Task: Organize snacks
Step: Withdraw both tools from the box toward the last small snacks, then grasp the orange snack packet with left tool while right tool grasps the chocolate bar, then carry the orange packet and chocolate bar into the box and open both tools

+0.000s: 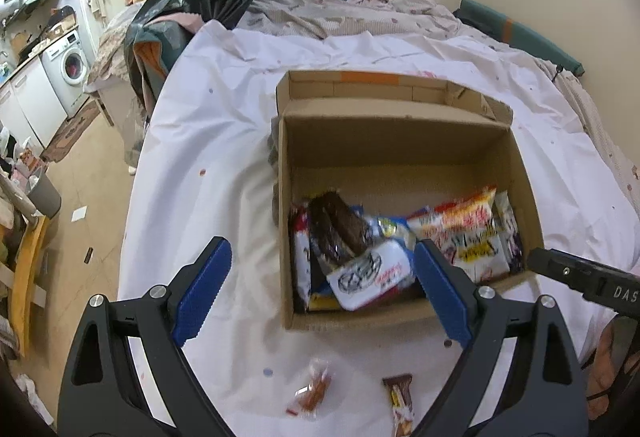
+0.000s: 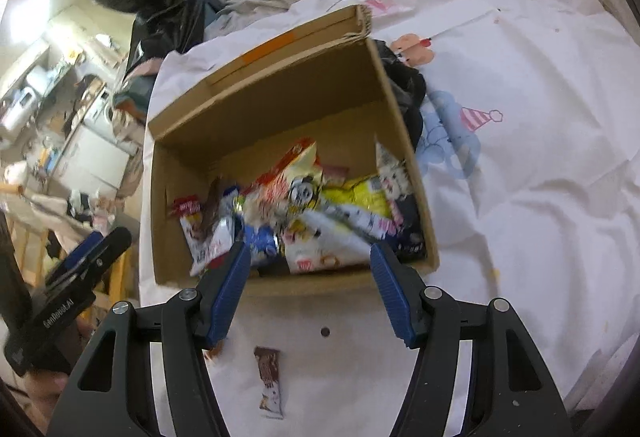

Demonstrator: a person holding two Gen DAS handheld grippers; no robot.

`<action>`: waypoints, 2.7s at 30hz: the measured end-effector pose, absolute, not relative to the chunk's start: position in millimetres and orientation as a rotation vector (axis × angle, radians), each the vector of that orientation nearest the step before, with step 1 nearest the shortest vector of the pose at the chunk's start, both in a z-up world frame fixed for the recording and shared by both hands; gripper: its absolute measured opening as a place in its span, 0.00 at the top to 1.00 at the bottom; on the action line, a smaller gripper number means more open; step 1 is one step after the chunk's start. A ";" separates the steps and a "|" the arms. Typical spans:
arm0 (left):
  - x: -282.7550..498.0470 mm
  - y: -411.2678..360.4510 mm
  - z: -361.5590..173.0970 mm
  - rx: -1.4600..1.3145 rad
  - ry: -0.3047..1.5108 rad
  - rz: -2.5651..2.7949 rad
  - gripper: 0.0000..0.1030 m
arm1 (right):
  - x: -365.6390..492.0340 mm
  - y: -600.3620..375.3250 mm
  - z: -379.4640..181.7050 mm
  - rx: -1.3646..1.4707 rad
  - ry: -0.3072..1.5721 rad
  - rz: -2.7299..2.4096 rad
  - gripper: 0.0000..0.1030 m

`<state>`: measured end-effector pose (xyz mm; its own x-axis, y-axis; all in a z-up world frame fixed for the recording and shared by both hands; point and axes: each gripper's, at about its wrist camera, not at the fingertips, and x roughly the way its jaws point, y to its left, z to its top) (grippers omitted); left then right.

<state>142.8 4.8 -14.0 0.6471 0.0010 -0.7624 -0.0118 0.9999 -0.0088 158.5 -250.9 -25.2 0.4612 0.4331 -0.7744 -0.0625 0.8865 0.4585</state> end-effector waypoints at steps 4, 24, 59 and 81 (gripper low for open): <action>132.4 8.2 -18.9 -0.018 0.893 -0.005 0.12 | 148.0 -242.6 -32.8 0.368 1.087 0.312 0.37; 111.2 63.8 -67.0 -0.212 1.122 0.137 0.12 | 117.5 -170.1 -92.3 0.159 1.365 0.468 0.36; 113.9 -13.2 -152.0 0.083 1.465 -0.031 0.87 | 119.3 -220.5 -88.7 0.258 1.299 0.400 0.85; 101.8 19.7 2.9 -0.063 1.069 0.068 0.87 | 123.6 -224.8 -3.5 0.372 0.977 0.532 0.85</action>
